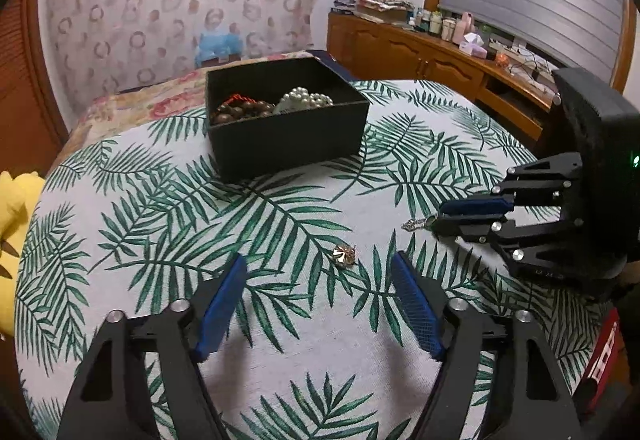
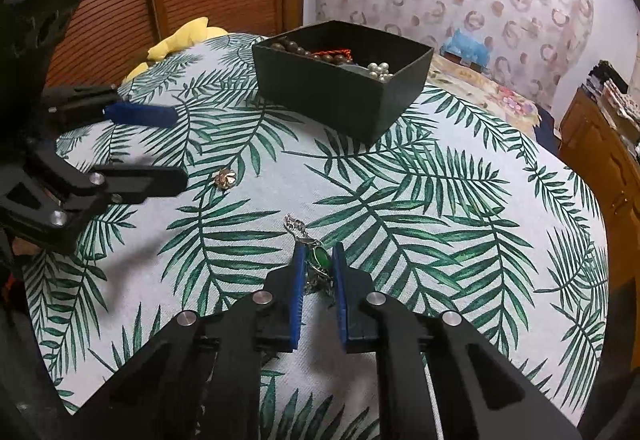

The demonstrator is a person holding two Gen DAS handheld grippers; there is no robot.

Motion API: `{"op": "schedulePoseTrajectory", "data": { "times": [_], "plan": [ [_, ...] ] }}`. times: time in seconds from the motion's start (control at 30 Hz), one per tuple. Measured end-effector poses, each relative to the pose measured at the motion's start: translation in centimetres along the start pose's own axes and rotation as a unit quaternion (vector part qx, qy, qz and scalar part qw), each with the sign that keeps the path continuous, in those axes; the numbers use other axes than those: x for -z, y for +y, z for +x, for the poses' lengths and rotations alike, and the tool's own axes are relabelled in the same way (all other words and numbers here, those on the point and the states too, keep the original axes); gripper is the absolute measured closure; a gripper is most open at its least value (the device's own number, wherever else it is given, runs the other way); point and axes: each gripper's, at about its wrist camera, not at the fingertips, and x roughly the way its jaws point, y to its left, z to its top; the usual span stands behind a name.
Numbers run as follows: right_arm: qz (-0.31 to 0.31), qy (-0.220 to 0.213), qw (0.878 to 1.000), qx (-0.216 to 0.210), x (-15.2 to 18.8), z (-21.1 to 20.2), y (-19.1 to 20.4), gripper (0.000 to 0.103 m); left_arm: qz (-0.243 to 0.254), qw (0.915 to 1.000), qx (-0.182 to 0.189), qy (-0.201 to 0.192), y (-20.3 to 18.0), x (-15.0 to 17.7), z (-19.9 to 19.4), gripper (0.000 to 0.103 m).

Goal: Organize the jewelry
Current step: 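Close the left gripper on the small silver charm while the right grips the green-pendant chain, then carry the charm with the left gripper into the box while the right drops the chain there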

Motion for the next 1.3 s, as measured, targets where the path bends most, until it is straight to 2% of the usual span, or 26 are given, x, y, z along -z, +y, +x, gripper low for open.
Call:
{"op": "schedulePoseTrajectory", "data": {
  "times": [0.03,0.1,0.37,0.47,0.6,0.73,0.8,1.0,1.3],
  "plan": [
    [0.003,-0.003,1.000,-0.001,0.0,-0.1,-0.1,0.088,0.002,1.0000,-0.001,0.002,-0.1,0.0,0.2,0.037],
    [0.009,-0.009,1.000,-0.004,0.0,-0.5,-0.3,0.088,0.004,1.0000,0.001,0.006,-0.2,0.0,0.7,0.048],
    [0.011,-0.022,1.000,0.000,-0.2,-1.5,-0.4,0.088,0.026,0.9995,0.003,0.015,-1.3,-0.3,1.6,0.065],
    [0.010,-0.024,1.000,0.001,-0.2,-1.8,-0.4,0.088,0.033,0.9992,0.004,0.022,-1.4,-0.4,2.1,0.077],
    [0.013,-0.028,1.000,-0.001,-0.1,-2.2,-0.4,0.088,0.029,0.9992,0.007,0.025,-1.1,-0.4,2.6,0.082],
    [0.018,-0.032,0.999,0.000,-0.2,-2.6,-0.6,0.088,0.031,0.9992,0.008,0.023,-1.3,-0.5,2.7,0.083],
    [0.019,-0.034,0.999,0.002,-0.2,-2.7,-0.7,0.088,0.034,0.9991,0.009,0.023,-1.4,-0.5,2.8,0.089],
    [0.020,-0.044,0.999,0.004,-0.7,-3.5,-0.9,0.088,0.030,0.9994,0.008,0.012,-1.3,-0.7,2.2,0.089],
    [0.011,-0.069,0.998,0.011,-3.3,-4.9,-0.9,0.088,0.026,0.9995,-0.006,-0.019,-0.3,-2.3,0.2,0.089]
  ]
}}
